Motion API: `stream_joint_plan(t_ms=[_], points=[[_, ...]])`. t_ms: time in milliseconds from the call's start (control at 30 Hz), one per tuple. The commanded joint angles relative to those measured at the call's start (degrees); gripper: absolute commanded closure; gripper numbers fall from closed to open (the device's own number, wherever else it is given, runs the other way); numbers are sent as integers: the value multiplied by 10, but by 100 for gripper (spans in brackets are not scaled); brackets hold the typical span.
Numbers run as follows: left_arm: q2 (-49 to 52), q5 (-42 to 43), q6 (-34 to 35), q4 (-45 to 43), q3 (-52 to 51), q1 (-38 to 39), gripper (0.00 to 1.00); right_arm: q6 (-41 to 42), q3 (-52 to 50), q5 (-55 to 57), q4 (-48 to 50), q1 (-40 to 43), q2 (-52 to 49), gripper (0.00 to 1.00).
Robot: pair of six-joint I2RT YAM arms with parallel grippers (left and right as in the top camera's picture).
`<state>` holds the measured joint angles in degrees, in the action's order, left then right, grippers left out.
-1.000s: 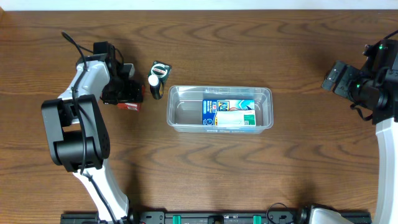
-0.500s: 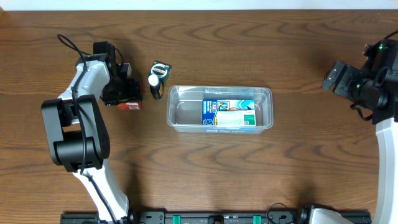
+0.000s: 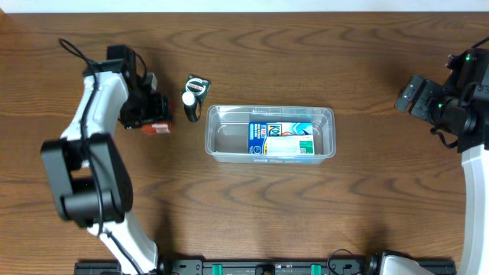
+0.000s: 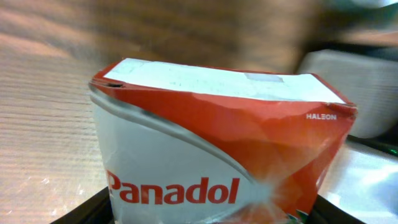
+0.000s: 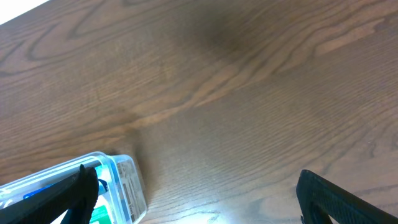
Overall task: Pack container
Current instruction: 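Carry the red box over the container's left end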
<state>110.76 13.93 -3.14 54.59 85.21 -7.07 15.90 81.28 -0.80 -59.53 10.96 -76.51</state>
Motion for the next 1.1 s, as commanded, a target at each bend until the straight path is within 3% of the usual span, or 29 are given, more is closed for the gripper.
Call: stream_joint_plan(t_ms=[0, 233, 467, 800, 1067], points=[[-71, 56, 5, 12, 22, -1, 30, 1, 4, 4, -1, 4, -3, 1], [-183, 111, 23, 35, 21, 43, 31, 1, 4, 4, -1, 4, -3, 1], [-210, 108, 56, 37, 21, 162, 34, 1, 4, 4, -1, 4, -3, 1], [-182, -28, 137, 32, 9, 334, 35, 1, 4, 4, -1, 4, -3, 1], [-112, -74, 186, 20, 9, 385, 35, 1, 4, 4, -1, 4, -3, 1]])
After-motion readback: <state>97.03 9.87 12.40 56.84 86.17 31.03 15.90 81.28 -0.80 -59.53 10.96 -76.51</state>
